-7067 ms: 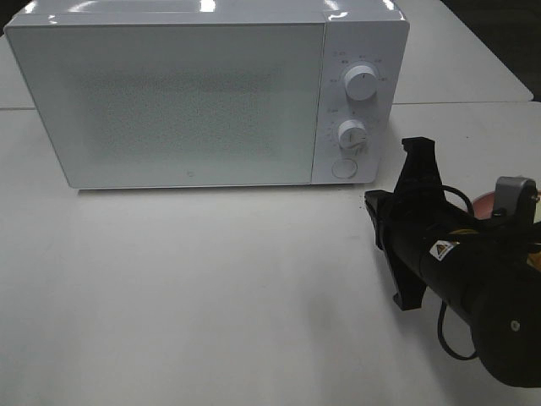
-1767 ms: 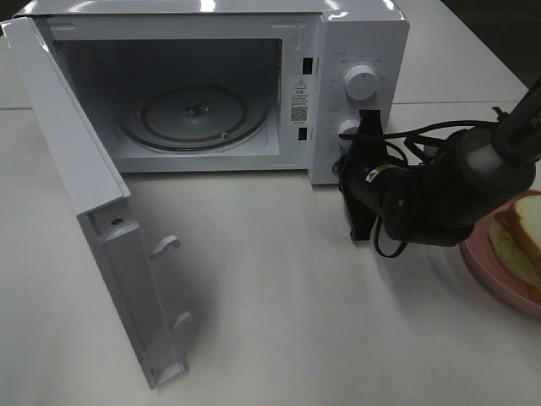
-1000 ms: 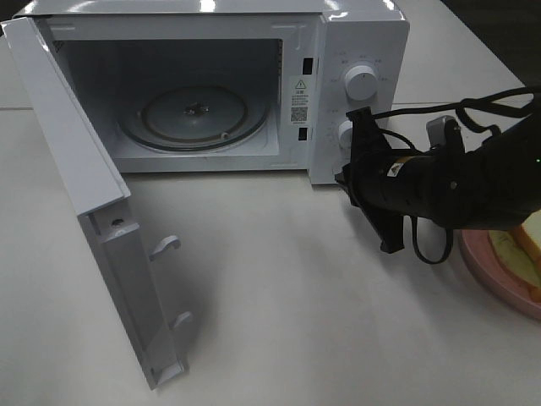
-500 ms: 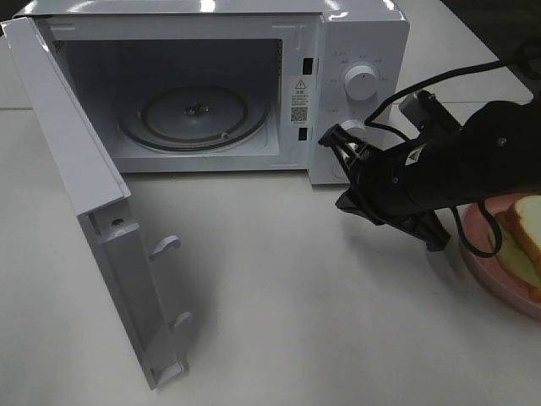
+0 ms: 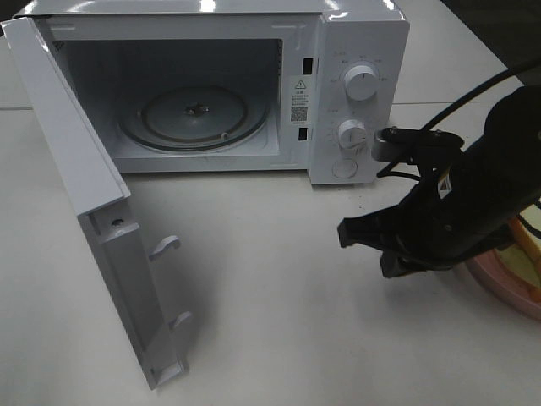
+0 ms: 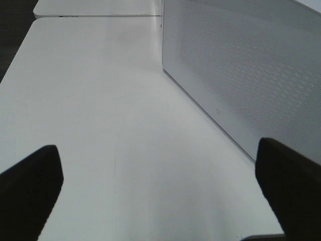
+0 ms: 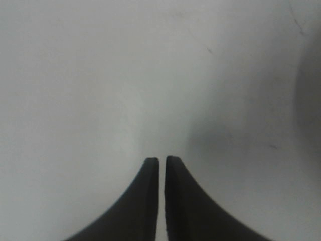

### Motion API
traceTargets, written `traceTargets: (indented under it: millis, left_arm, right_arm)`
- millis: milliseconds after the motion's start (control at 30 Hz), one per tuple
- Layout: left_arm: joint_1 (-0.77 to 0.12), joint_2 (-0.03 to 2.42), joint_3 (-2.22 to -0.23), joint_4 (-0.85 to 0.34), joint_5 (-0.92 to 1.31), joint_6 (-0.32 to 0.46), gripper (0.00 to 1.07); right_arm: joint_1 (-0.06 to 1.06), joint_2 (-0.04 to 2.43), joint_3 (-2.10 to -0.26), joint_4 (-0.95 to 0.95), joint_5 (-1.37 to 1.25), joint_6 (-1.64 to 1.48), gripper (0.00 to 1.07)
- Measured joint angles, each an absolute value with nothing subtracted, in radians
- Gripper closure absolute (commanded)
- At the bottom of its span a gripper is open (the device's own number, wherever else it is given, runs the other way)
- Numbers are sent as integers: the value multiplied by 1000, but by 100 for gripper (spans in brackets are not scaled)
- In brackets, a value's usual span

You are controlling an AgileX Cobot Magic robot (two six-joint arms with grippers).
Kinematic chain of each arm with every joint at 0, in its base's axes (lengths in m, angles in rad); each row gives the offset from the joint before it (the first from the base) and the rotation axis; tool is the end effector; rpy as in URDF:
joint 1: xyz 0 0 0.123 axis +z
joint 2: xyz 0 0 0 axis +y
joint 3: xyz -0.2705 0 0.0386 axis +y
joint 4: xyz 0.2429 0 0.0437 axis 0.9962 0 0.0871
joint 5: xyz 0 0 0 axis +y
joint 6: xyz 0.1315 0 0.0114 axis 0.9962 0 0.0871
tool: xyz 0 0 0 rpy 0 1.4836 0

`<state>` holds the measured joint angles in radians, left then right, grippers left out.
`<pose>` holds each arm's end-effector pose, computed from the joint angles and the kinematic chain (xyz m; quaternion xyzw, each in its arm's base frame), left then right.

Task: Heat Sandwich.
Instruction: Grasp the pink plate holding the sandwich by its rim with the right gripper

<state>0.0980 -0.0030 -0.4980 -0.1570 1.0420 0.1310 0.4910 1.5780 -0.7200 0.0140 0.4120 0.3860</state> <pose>0.0408 -0.0139 0.2590 0.0163 0.8453 -0.0175 0.5338 0.2486 0.1338 0.1158 -0.0457 0.9802 0.0855 0.1728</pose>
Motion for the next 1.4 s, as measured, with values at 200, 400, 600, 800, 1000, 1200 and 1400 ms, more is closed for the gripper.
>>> traceTargets:
  millis: [200, 400, 600, 800, 1000, 1200, 1400]
  left_arm:
    - [98, -3, -498, -157, 1042, 131, 5]
    - [98, -3, -498, -157, 1042, 131, 5]
    - [98, -3, -498, -157, 1042, 131, 5]
    - [98, -3, -498, -157, 1042, 131, 5]
    - [98, -3, -498, -157, 1042, 131, 5]
    - [98, -3, -498, -157, 1042, 131, 5]
    - [98, -3, -498, -157, 1042, 131, 5]
  right_arm:
    - [491, 1532, -720, -81, 571, 361, 93]
    - [491, 1462, -720, -131, 647, 327, 80]
    - [462, 1435, -720, -138, 660, 278, 39]
    - [398, 1435, -720, -143, 675, 161, 9]
    - [328, 1435, -720, -143, 675, 101, 9]
    - [258, 1447, -731, -144, 682, 99, 11]
    - [207, 1521, -797, -145, 682, 91, 12]
